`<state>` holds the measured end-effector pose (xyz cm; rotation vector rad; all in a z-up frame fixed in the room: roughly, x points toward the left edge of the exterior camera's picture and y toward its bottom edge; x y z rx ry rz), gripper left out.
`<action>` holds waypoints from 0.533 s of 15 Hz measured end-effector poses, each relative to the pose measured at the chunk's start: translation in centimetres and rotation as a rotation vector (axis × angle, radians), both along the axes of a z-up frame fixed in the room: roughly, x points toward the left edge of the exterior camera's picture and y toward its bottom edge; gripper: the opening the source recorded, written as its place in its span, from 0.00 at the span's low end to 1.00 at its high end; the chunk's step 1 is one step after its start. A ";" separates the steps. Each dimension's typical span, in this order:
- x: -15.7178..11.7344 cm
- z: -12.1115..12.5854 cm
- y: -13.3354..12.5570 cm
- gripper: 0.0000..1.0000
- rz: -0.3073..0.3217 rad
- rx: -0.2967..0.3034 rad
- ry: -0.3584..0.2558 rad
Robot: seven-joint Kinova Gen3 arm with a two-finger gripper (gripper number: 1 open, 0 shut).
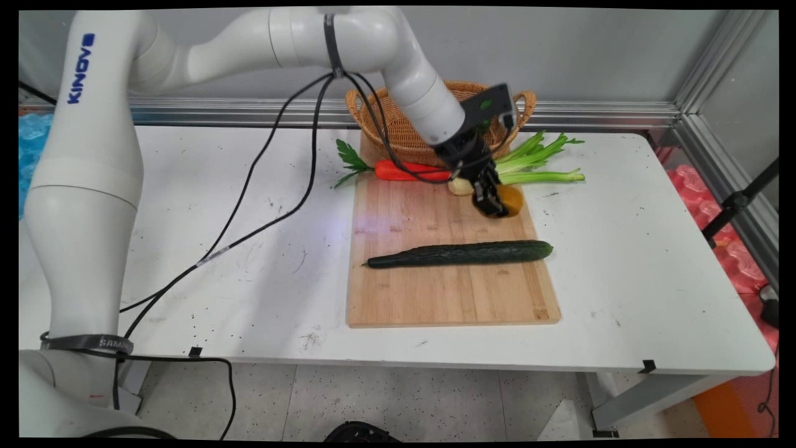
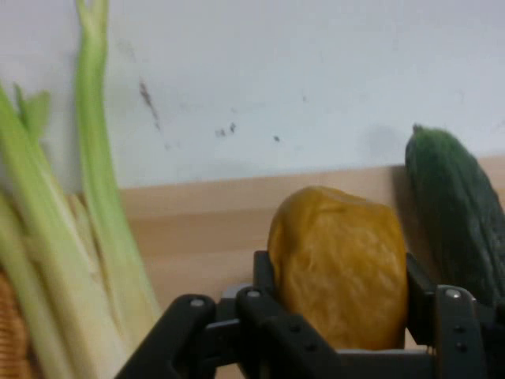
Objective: Place the picked object in the vegetable basket
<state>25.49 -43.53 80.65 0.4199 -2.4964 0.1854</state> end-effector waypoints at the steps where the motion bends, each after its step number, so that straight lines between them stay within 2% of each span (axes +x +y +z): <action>1: 0.1 1.0 -0.1 0.00 0.009 -0.008 0.003; 5: 1.6 4.5 -0.5 0.00 0.082 -0.047 -0.002; 8: 3.3 5.6 -0.7 0.00 0.122 -0.057 -0.016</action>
